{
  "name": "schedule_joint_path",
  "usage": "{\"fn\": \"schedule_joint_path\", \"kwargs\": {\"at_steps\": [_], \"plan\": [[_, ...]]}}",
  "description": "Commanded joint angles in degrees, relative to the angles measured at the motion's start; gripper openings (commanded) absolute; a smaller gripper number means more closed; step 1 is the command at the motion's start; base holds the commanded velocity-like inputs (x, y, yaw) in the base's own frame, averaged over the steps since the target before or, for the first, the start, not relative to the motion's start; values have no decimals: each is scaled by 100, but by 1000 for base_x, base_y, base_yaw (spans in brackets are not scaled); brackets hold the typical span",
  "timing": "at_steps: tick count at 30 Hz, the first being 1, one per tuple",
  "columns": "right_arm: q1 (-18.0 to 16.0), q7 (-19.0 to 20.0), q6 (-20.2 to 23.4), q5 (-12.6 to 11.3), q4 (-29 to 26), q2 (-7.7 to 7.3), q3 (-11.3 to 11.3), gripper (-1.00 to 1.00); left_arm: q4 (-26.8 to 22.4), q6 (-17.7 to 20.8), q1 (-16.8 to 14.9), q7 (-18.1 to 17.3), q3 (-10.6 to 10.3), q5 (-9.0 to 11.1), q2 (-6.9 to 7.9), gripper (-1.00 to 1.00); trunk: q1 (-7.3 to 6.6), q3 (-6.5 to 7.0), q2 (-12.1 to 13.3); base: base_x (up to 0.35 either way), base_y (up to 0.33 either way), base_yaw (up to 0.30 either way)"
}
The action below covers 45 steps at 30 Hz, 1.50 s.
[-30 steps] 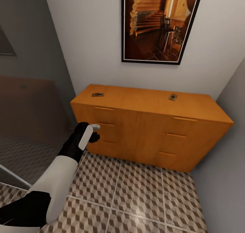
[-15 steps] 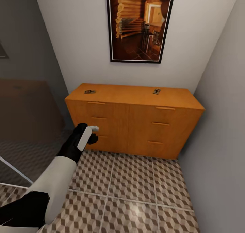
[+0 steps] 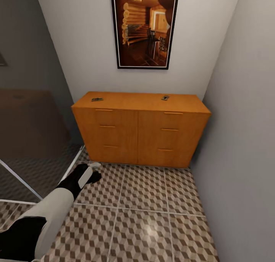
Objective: Take the four mousetraps from the cabinet in the bathroom and place them on the bathroom floor. Make sure all four end up on the same floor surface, and ensure that at least two of them are either under or directly next to the same bathroom sink.
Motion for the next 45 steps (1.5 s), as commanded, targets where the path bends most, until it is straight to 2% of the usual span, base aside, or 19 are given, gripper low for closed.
{"fn": "schedule_joint_path", "kwargs": {"at_steps": [1,3,5,8,11,12,14,15,18,22,25,33,38,45], "plan": [[-1,-189,-19,2,-95,-9,5,-100,239,-282,75,-4,-43,51,49,-100,-4,-3,-3,-333,0,-13],[2,-481,-19,-18,-223,-11,3,-100,581,-751,261,-36,-85,26,110,-100,-4,-2,-3,-333,0,-6],[1,-599,-19,-26,-341,-9,3,-100,841,-1157,437,-66,-217,-11,156,-100,-4,-2,-3,-333,0,-2],[-1,-667,-19,-34,-528,-7,2,-100,1334,-2081,773,-320,-649,-80,211,-100,-4,-2,-3,-333,0,-1],[1,-683,-19,-38,-656,3,-4,-100,1989,-2960,980,-540,-921,-95,243,-100,-4,1,-3,-333,0,0],[2,-688,-19,-43,-734,11,-17,-100,2355,-3403,1054,-632,-986,-98,248,-100,-4,4,-3,-333,0,0],[0,-701,-19,-50,-875,27,-28,-100,2795,-3974,1233,-795,-1031,-103,254,-100,-4,7,-3,-333,0,0],[2,-704,-19,-55,-935,31,-29,-100,2872,-4103,1334,-846,-1039,-105,262,-100,-4,8,-3,-334,0,0],[-2,-709,-15,-144,-1124,44,-32,-100,2969,-4288,1596,-924,-1049,-108,338,-100,-4,9,-3,-334,0,0],[-1,-711,-17,-535,-1228,79,-27,-100,3000,-4429,1836,-1036,-1056,-109,423,-100,-4,9,-3,-334,0,0],[0,-711,-24,-673,-1257,90,-25,-100,3004,-4563,2009,-1089,-1060,-109,434,-100,-4,9,-3,-334,0,0],[2,-703,-153,-729,-1248,95,-18,-100,3007,-4678,2469,-1115,-1061,-101,439,-100,-4,9,-3,-334,0,0],[1,-702,-349,-738,-1206,98,-16,-100,3010,-4694,2602,-1116,-1060,-94,437,-100,-4,15,-3,-332,0,-31],[1,-702,-393,-736,-1191,122,-14,-100,2996,-4697,2680,-1123,-1055,-92,413,-100,-4,32,-3,-234,0,-60]]}}
